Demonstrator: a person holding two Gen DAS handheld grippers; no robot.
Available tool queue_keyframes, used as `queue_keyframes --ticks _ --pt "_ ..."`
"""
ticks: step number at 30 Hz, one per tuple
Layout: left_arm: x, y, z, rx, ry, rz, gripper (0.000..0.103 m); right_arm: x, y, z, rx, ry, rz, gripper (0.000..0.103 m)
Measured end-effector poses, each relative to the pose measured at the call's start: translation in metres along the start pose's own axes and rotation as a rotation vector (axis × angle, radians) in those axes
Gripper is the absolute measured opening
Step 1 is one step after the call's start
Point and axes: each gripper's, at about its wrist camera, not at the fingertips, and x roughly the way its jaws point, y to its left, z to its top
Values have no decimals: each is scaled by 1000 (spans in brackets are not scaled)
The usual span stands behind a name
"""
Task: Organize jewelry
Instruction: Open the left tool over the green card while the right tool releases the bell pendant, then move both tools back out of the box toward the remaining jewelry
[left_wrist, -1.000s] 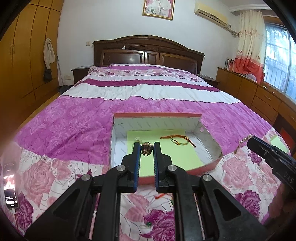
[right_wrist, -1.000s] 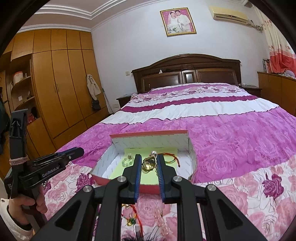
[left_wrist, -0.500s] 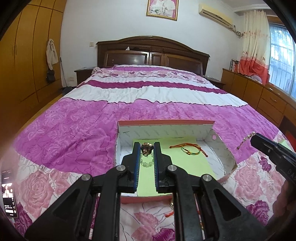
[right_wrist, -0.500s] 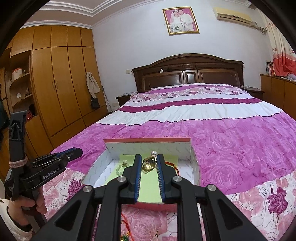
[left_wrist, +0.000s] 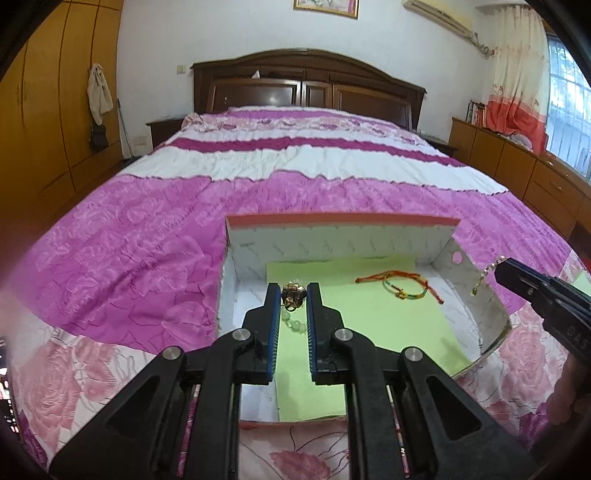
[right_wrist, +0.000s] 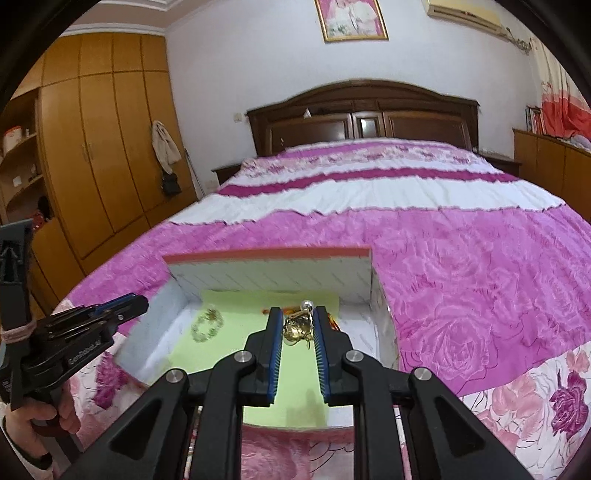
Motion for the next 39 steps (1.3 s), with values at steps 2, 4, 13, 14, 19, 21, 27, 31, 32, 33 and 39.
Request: queue_keyframes --ticks 2,4,13,14,19,21,27,31,32,33,39 --pt "8 -1 -3 1 23 -1 5 11 -4 -2 1 27 -14 18" --pt "17 -1 -5 4 43 4 5 21 -7 -3 5 47 -26 18" --pt "48 5 -15 -32 134 13 5 57 -27 -10 33 144 -94 19" --pt "50 5 -15 -32 138 18 5 60 -29 -12 40 154 -96 19" --pt "52 3 -15 -5 127 46 6 63 -29 -14 32 153 -114 19" --pt "52 3 -15 -7 125 51 6 63 -28 -14 30 150 -112 19" --pt "53 6 -15 -15 133 55 12 60 -30 -12 53 144 -93 27" --pt "50 9 -14 -38 139 40 17 54 -28 -10 61 137 -73 27" --pt "49 9 -14 -40 137 38 18 51 -27 -9 58 131 -70 28" --pt "46 9 -13 -39 134 36 19 48 -26 -8 56 126 -67 28" --pt "26 6 -7 -25 107 25 20 25 -20 -2 52 90 -48 34"
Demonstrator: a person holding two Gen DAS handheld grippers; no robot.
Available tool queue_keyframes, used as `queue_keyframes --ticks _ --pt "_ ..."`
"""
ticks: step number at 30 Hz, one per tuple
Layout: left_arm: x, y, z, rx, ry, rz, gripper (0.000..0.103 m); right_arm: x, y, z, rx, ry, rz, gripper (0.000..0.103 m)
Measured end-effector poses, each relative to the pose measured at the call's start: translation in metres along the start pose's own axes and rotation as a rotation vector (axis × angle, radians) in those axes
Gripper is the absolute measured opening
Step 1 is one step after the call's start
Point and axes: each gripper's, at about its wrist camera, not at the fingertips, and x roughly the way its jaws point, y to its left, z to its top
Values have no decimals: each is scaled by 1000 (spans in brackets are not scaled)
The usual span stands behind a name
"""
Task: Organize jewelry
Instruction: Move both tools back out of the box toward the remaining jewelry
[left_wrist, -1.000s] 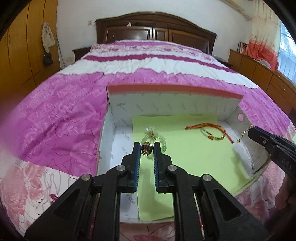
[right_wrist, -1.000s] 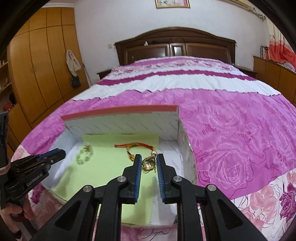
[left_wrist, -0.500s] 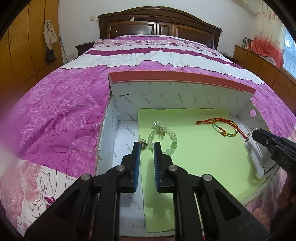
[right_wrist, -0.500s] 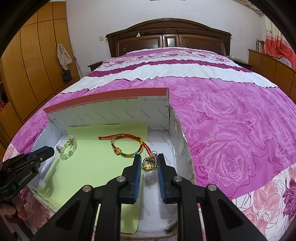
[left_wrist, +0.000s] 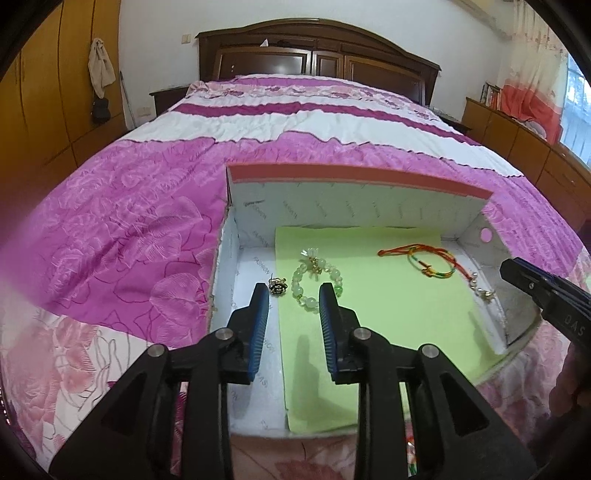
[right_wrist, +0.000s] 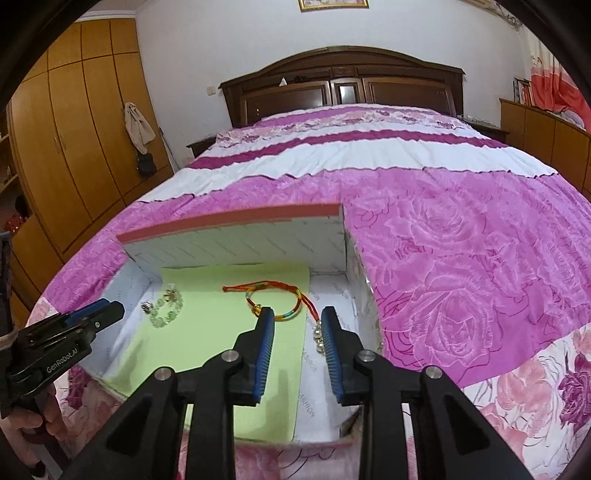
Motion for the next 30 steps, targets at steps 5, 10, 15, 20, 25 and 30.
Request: queue_keyframes --ticks 5,10,15,20,25,30 --pt "-20 -1 0 3 -14 -12 20 -25 1 0 9 -24 22 34" --pt "-41 -1 -1 -9 -21 -28 21 -49 2 -3 23 -39 36 35" --pt "-59 1 -4 -20 -24 -40 21 -72 4 -6 30 -51 39 35" --pt "-75 3 -10 -28 -25 -54 21 -93 6 -13 42 -57 48 35" --pt "-89 2 -20 -17 -23 -64 21 -114 10 -21 39 -63 47 35" --pt "-95 1 -30 -10 -3 -78 22 -127 10 -33 41 -57 47 36"
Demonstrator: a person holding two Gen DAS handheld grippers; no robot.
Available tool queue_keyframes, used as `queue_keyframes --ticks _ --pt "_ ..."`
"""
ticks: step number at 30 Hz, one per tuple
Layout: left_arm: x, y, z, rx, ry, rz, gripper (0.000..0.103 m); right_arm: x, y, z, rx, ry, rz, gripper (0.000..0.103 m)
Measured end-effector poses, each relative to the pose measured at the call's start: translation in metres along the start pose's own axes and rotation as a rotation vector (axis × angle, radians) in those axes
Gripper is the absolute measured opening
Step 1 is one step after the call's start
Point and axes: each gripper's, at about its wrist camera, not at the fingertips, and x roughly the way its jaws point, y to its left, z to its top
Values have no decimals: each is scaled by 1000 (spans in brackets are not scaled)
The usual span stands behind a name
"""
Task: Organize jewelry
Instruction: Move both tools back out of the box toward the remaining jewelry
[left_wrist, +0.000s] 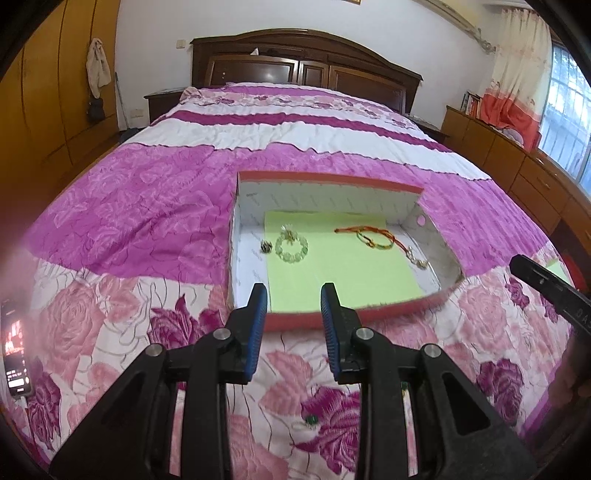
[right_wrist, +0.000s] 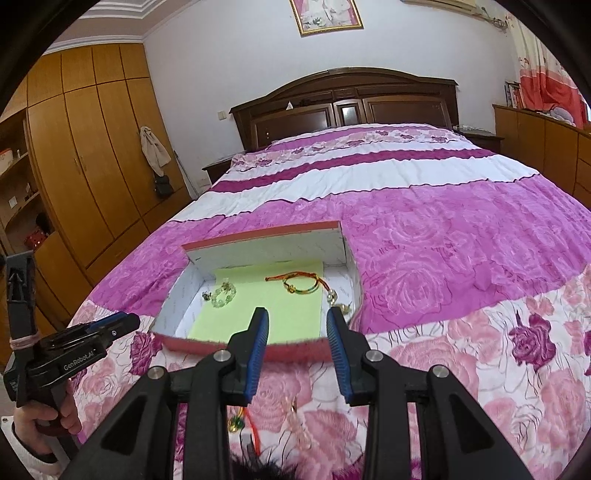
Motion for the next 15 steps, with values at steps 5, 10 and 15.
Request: queue_keyframes --ticks 5,10,15 --pt "1 -2 -10 2 30 -10 22 -4 -5 -14 10 21 -4 36" --pt "7 -7 -18 5 62 -25 22 -2 -13 -27 24 49 -12 36" --pt "13 -16 -26 20 94 -40 23 1 -21 -37 38 74 -14 36"
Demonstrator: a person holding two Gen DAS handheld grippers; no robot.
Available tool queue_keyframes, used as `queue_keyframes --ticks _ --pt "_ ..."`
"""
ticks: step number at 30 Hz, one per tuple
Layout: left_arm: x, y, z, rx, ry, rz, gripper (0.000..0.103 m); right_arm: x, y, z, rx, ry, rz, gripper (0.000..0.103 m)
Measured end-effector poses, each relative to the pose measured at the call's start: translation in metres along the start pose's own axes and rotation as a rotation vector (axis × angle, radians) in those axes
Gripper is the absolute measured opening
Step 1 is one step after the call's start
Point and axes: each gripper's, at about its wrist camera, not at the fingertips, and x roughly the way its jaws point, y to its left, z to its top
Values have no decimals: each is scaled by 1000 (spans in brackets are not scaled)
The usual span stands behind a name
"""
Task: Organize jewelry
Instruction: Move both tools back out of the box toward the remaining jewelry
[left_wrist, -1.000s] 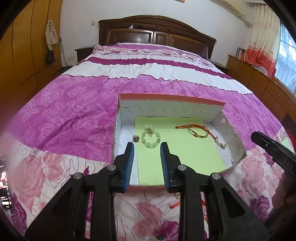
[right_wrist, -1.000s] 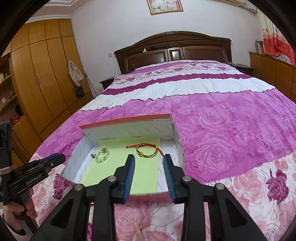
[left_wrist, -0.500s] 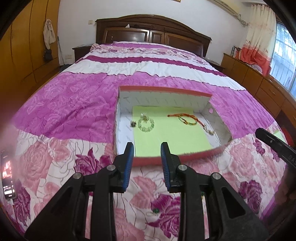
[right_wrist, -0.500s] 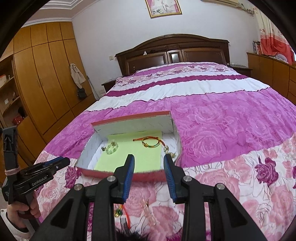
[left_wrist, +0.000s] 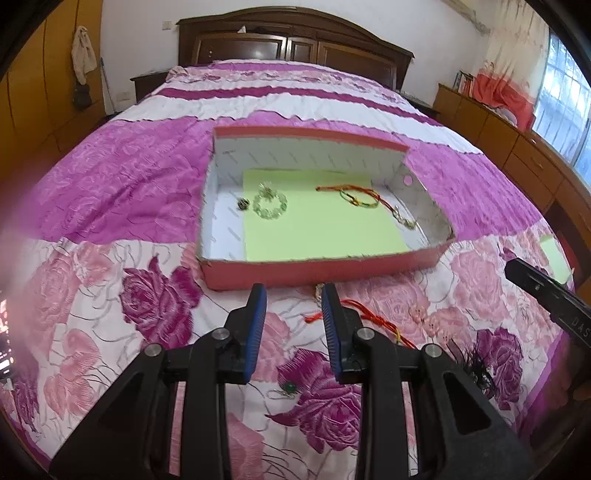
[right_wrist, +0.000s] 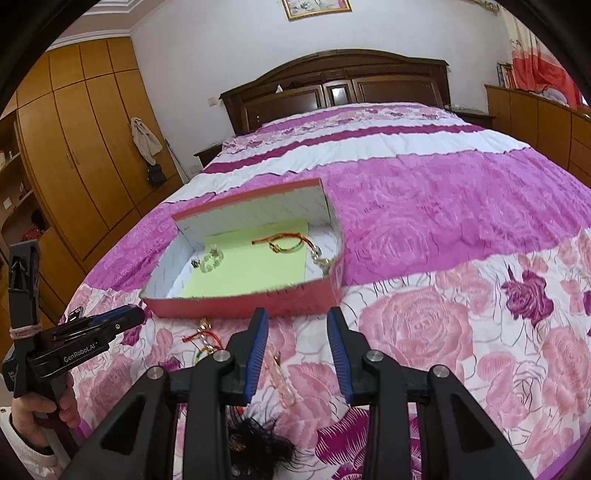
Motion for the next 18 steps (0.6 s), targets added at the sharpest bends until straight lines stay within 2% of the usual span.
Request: queue_keyframes --ticks 18 --pt "35 -33 -19 26 131 -71 23 13 -18 -23 31 58 10 36"
